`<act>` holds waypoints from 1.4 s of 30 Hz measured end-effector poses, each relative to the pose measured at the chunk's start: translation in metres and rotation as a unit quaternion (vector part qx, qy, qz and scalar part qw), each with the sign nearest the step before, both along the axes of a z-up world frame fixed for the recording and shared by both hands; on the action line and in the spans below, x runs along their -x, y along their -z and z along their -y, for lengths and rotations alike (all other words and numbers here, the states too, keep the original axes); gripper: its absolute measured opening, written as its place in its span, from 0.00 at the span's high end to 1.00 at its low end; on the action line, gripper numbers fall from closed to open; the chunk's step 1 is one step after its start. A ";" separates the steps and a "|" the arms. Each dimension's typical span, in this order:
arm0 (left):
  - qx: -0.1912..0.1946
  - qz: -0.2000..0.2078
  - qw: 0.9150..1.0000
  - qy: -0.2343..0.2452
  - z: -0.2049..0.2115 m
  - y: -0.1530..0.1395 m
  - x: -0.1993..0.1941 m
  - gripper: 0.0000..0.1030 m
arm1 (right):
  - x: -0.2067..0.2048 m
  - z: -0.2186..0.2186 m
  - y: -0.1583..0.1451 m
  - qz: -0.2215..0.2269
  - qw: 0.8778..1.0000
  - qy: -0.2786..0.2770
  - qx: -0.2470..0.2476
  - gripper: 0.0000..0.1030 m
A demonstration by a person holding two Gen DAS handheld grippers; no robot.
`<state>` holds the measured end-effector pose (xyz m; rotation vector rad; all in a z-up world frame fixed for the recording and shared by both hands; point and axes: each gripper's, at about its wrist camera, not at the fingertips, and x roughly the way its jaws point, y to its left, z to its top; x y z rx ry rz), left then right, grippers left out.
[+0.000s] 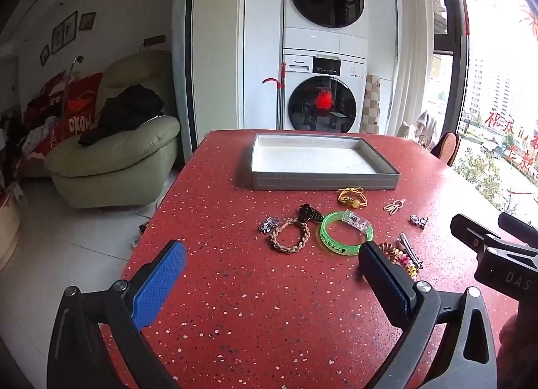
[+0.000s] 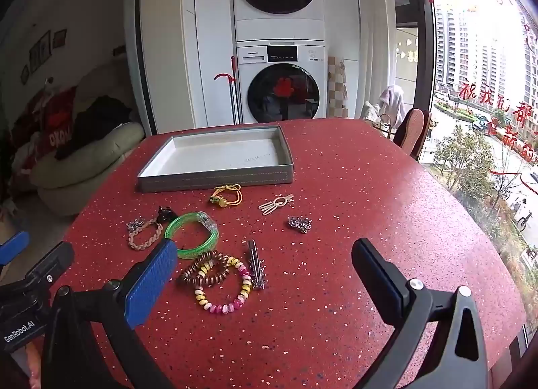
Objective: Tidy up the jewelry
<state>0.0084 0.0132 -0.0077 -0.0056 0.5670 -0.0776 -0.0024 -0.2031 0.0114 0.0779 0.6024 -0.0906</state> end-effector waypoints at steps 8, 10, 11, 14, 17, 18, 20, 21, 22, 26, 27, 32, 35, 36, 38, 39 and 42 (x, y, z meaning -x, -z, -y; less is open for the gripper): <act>-0.008 -0.009 1.000 -0.006 -0.001 0.000 0.000 0.00 | 0.002 -0.003 0.005 0.004 1.000 0.000 0.003 0.00; -0.011 0.001 1.000 -0.005 -0.001 -0.002 0.004 0.00 | 0.003 -0.003 0.003 0.008 1.000 -0.001 0.006 0.00; -0.014 0.005 1.000 -0.005 0.000 -0.004 0.005 0.00 | 0.003 -0.003 0.003 0.009 1.000 -0.002 0.005 0.00; -0.019 0.016 1.000 -0.004 0.002 -0.007 0.008 0.00 | 0.002 -0.003 0.004 0.008 1.000 -0.002 0.003 0.00; -0.024 0.019 1.000 0.000 0.004 -0.007 0.008 0.00 | 0.002 -0.003 0.005 0.006 1.000 -0.003 0.000 0.00; -0.025 0.019 1.000 0.002 0.004 -0.006 0.008 0.00 | 0.002 -0.003 0.006 0.005 1.000 -0.002 0.000 0.00; -0.025 0.017 1.000 0.004 0.005 -0.006 0.007 0.00 | 0.002 -0.002 0.006 0.006 1.000 -0.001 0.000 0.00; -0.024 0.016 1.000 0.003 0.005 -0.005 0.007 0.00 | 0.002 -0.002 0.006 0.005 1.000 -0.001 -0.001 0.00; -0.024 0.015 1.000 0.002 0.006 -0.004 0.006 0.00 | 0.002 -0.002 0.006 0.004 1.000 -0.001 -0.001 0.00; -0.019 0.011 1.000 -0.004 0.003 -0.004 0.005 0.00 | 0.002 -0.002 0.007 0.003 1.000 -0.002 -0.002 0.00; -0.018 0.009 1.000 -0.006 0.001 -0.002 0.004 0.00 | 0.002 -0.002 0.007 0.003 1.000 -0.002 -0.001 0.00; -0.015 0.000 1.000 -0.010 0.000 -0.001 0.001 0.00 | 0.001 -0.004 0.007 0.004 1.000 -0.003 -0.001 0.00; -0.015 -0.001 1.000 -0.010 0.000 0.000 0.001 0.00 | 0.001 -0.004 0.007 0.004 1.000 -0.003 -0.001 0.00; -0.015 -0.001 1.000 -0.009 0.000 0.000 0.001 0.00 | 0.001 -0.004 0.006 0.004 1.000 -0.003 -0.001 0.00; -0.015 -0.002 1.000 -0.009 0.000 0.000 0.001 0.00 | 0.001 -0.004 0.006 0.005 1.000 -0.003 0.001 0.00; -0.015 -0.002 1.000 -0.009 0.000 0.000 0.001 0.00 | 0.000 -0.004 0.007 0.005 1.000 -0.003 0.001 0.00; -0.014 -0.002 1.000 -0.009 0.000 -0.001 0.001 0.00 | -0.001 -0.005 0.007 0.005 1.000 -0.004 0.001 0.00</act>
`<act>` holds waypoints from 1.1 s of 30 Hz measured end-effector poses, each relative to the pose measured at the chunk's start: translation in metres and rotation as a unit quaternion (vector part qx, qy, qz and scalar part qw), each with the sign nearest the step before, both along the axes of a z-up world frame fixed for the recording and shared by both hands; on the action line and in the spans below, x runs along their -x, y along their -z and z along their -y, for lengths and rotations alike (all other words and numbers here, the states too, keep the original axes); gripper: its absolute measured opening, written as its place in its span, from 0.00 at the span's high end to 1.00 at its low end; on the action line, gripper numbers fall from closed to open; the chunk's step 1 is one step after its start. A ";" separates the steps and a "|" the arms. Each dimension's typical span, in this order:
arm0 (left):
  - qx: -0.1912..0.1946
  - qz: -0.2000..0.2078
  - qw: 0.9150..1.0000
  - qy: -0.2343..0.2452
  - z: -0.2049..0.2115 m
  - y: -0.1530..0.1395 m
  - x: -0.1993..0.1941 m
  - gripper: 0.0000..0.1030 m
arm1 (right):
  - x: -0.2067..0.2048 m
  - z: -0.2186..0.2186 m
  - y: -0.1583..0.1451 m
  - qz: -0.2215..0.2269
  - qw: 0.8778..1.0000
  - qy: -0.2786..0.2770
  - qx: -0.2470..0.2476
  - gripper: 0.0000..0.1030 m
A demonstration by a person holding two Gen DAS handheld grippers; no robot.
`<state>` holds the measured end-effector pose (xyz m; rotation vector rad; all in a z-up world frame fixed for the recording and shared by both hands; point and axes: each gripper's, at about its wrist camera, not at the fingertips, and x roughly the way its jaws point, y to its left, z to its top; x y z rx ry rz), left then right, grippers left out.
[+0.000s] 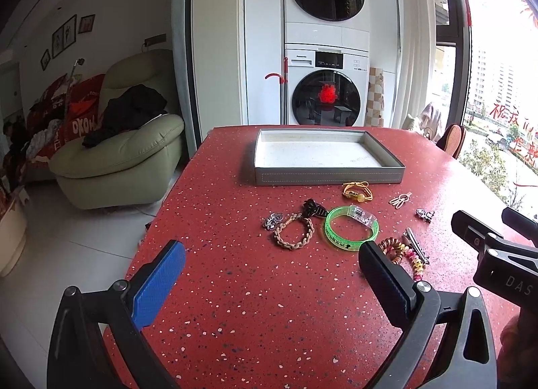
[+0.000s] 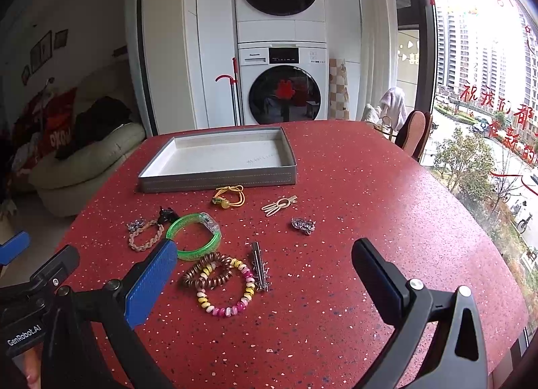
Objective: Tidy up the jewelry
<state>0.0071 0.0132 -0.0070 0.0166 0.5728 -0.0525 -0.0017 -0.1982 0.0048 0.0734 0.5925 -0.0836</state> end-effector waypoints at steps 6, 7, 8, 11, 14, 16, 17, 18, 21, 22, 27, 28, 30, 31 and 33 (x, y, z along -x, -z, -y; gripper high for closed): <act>0.002 -0.004 1.000 -0.003 0.000 0.000 -0.001 0.00 | 0.000 -0.001 0.001 -0.001 1.000 -0.003 0.000 0.00; 0.002 -0.005 1.000 -0.003 0.000 0.000 -0.001 0.00 | 0.000 -0.002 0.001 0.000 1.000 -0.003 0.000 0.00; 0.002 -0.005 1.000 -0.004 0.000 0.000 -0.001 0.00 | 0.000 -0.001 0.001 0.000 1.000 -0.003 0.000 0.00; 0.001 -0.005 1.000 -0.004 0.000 0.001 -0.001 0.00 | 0.000 -0.001 0.001 0.001 1.000 -0.003 -0.001 0.00; 0.000 -0.005 1.000 -0.004 0.000 0.001 -0.002 0.00 | 0.000 0.000 0.001 0.001 1.000 -0.002 -0.003 0.00; 0.000 -0.006 1.000 -0.004 0.000 0.001 -0.002 0.00 | 0.000 0.000 0.001 0.000 1.000 -0.002 -0.004 0.00; 0.001 -0.007 1.000 -0.005 0.000 0.001 -0.002 0.00 | 0.000 0.000 0.001 0.000 1.000 -0.002 -0.004 0.00; 0.002 -0.008 1.000 -0.005 0.000 0.001 -0.003 0.00 | 0.000 0.000 0.001 0.000 1.000 -0.002 -0.004 0.00; 0.004 -0.012 1.000 -0.007 -0.002 0.002 -0.004 0.00 | 0.000 0.000 0.001 0.001 1.000 -0.003 -0.004 0.00; 0.005 -0.013 1.000 -0.008 -0.003 0.002 -0.004 0.00 | 0.000 0.000 0.001 0.000 1.000 -0.003 -0.003 0.00; 0.009 -0.020 1.000 -0.013 -0.006 0.004 -0.006 0.00 | 0.001 0.000 0.001 0.000 1.000 -0.004 -0.004 0.00; 0.010 -0.020 1.000 -0.014 -0.006 0.004 -0.006 0.00 | 0.001 -0.001 0.001 0.000 1.000 -0.004 -0.004 0.00; 0.010 -0.021 1.000 -0.014 -0.006 0.004 -0.006 0.00 | 0.001 -0.001 0.001 0.000 1.000 -0.004 -0.004 0.00; 0.009 -0.021 1.000 -0.014 -0.006 0.004 -0.006 0.00 | 0.001 -0.001 0.001 0.001 1.000 -0.004 -0.004 0.00; 0.009 -0.022 1.000 -0.014 -0.006 0.004 -0.007 0.00 | 0.001 -0.001 0.001 0.001 1.000 -0.004 -0.004 0.00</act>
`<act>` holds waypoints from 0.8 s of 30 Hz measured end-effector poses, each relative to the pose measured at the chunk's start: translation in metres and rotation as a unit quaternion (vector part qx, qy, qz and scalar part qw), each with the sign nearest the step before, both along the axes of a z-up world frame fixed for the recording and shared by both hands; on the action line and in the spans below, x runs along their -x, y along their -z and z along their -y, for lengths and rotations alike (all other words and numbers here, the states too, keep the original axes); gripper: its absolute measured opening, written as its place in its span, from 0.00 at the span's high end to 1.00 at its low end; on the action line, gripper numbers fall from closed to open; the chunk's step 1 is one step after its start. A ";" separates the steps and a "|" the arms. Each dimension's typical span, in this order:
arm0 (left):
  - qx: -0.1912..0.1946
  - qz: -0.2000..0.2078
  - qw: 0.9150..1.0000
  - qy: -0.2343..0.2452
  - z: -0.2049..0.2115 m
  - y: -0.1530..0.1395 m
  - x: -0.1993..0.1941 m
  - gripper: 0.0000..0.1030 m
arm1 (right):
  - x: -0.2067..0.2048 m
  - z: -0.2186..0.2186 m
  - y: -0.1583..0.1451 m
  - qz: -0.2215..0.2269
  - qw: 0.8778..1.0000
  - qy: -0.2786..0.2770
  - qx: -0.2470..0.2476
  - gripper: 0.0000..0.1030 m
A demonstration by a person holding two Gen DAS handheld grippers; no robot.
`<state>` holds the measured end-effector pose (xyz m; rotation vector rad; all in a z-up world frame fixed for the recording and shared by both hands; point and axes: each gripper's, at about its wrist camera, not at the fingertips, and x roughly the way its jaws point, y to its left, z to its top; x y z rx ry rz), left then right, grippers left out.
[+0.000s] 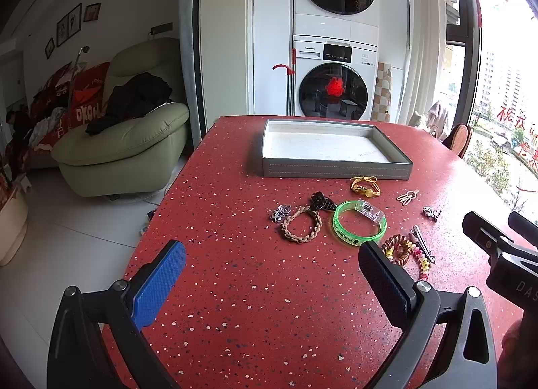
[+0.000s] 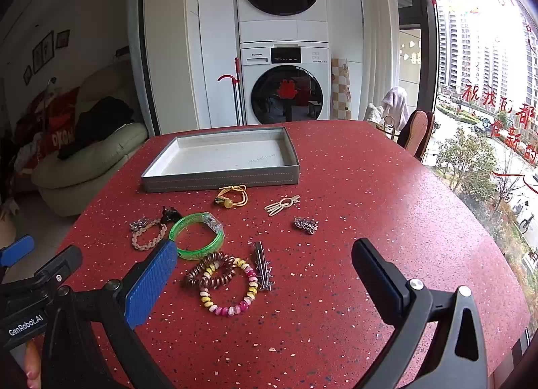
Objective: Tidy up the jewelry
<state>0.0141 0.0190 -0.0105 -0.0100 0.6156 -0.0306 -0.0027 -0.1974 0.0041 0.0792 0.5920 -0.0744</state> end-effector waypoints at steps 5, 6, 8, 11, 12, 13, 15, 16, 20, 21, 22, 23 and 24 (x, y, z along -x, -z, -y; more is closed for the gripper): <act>-0.001 0.000 1.000 0.000 0.000 -0.001 0.000 0.00 | 0.001 0.000 -0.002 0.001 1.000 0.000 0.000 0.00; -0.001 0.000 1.000 0.000 0.000 -0.001 0.000 0.00 | 0.001 0.000 -0.002 0.001 1.000 0.000 -0.001 0.00; -0.001 0.000 1.000 0.000 0.000 -0.001 0.000 0.00 | 0.001 0.000 -0.002 0.001 1.000 0.000 -0.001 0.00; -0.001 -0.002 1.000 -0.001 0.000 -0.001 0.000 0.00 | 0.001 0.001 -0.002 0.000 1.000 0.000 -0.001 0.00; -0.001 -0.003 1.000 -0.001 0.000 -0.001 0.000 0.00 | 0.001 0.001 -0.002 0.001 1.000 0.000 -0.001 0.00; -0.001 -0.003 1.000 -0.001 0.000 -0.001 0.000 0.00 | 0.001 0.001 -0.002 0.001 1.000 0.000 -0.001 0.00; -0.001 -0.004 1.000 -0.002 0.000 -0.001 0.000 0.00 | 0.002 0.000 -0.003 0.001 1.000 0.000 -0.001 0.00; -0.001 -0.004 1.000 -0.002 0.000 -0.001 0.000 0.00 | 0.001 0.000 -0.003 0.001 1.000 0.000 -0.001 0.00; -0.002 -0.006 1.000 -0.002 0.001 0.000 0.000 0.00 | 0.002 0.000 -0.002 0.000 1.000 -0.001 -0.003 0.00; -0.002 -0.006 1.000 -0.002 0.001 0.000 0.000 0.00 | 0.002 0.000 -0.002 0.000 1.000 -0.001 -0.003 0.00; -0.002 -0.007 1.000 -0.002 0.001 0.001 0.000 0.00 | 0.002 0.000 -0.002 0.000 1.000 -0.001 -0.003 0.00; -0.002 -0.008 1.000 -0.002 0.001 0.001 0.000 0.00 | 0.002 0.000 -0.002 -0.001 1.000 -0.001 -0.003 0.00; -0.002 -0.009 1.000 -0.002 0.001 0.001 -0.001 0.00 | 0.002 0.001 -0.001 -0.001 1.000 -0.001 -0.003 0.00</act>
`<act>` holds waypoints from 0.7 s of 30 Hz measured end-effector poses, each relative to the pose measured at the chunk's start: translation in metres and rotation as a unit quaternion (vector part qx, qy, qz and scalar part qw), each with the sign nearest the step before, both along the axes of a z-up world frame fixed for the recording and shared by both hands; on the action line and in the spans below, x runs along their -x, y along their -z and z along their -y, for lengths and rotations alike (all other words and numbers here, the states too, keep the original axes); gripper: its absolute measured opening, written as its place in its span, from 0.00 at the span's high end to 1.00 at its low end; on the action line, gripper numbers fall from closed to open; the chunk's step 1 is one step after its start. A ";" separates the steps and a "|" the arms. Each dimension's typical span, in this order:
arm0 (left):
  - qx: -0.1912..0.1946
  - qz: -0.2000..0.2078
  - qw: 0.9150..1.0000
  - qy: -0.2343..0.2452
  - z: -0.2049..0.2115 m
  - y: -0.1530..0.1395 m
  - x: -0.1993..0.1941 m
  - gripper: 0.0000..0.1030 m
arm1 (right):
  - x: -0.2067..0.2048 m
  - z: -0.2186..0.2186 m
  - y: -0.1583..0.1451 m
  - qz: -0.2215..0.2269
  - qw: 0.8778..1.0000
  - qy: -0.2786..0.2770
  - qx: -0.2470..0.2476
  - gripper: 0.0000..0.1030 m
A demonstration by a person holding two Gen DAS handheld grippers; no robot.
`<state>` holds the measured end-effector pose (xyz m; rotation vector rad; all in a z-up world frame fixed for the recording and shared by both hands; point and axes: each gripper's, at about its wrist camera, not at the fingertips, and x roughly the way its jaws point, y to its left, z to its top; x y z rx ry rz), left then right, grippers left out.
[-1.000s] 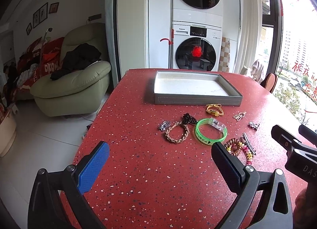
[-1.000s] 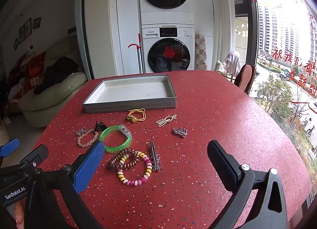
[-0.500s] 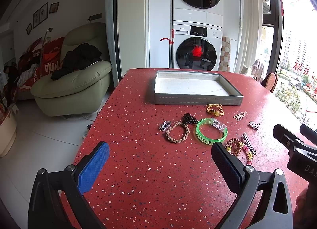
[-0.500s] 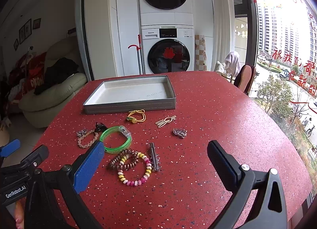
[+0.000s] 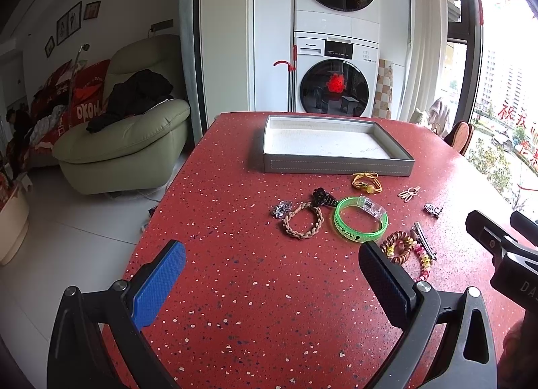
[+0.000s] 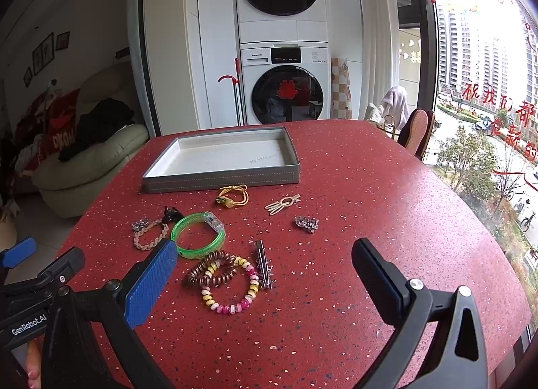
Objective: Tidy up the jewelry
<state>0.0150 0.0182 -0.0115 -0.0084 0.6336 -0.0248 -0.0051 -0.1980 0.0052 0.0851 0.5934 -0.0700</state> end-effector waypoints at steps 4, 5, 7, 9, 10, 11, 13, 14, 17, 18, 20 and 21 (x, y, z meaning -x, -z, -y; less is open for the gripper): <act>0.000 -0.003 1.000 -0.001 0.000 0.002 -0.001 0.00 | 0.000 0.000 0.001 -0.002 1.000 0.000 -0.002 0.00; 0.000 -0.004 1.000 -0.001 0.000 0.002 -0.001 0.00 | -0.001 0.001 0.001 -0.003 1.000 0.000 -0.003 0.00; 0.000 -0.005 1.000 -0.001 -0.001 0.002 -0.002 0.00 | -0.001 0.001 0.001 -0.003 1.000 0.000 -0.003 0.00; 0.000 -0.005 1.000 -0.001 -0.001 0.002 -0.002 0.00 | 0.000 0.002 0.001 -0.003 1.000 0.000 -0.003 0.00; 0.000 -0.005 1.000 -0.001 -0.001 0.002 -0.002 0.00 | 0.000 0.002 0.001 -0.003 1.000 0.000 -0.003 0.00; 0.000 -0.005 1.000 -0.001 -0.001 0.002 -0.002 0.00 | -0.001 0.002 0.001 -0.003 1.000 0.000 -0.003 0.00; 0.000 -0.005 1.000 -0.001 0.000 0.002 -0.002 0.00 | -0.001 0.002 0.001 -0.003 1.000 0.000 -0.003 0.00; 0.000 -0.005 1.000 -0.001 0.000 0.002 -0.002 0.00 | 0.000 0.002 0.001 -0.004 1.000 0.000 -0.004 0.00; 0.000 -0.005 1.000 -0.002 0.000 0.002 -0.002 0.00 | -0.001 0.002 0.002 -0.004 1.000 -0.001 -0.003 0.00; 0.000 -0.005 1.000 -0.002 -0.001 0.002 -0.002 0.00 | -0.001 0.002 0.002 -0.004 1.000 -0.001 -0.003 0.00; 0.000 -0.006 1.000 -0.001 -0.001 0.002 -0.002 0.00 | 0.000 0.002 0.003 -0.004 1.000 -0.001 -0.003 0.00; 0.000 -0.006 1.000 -0.001 -0.001 0.003 -0.002 0.00 | -0.001 0.002 0.003 -0.004 1.000 -0.001 -0.004 0.00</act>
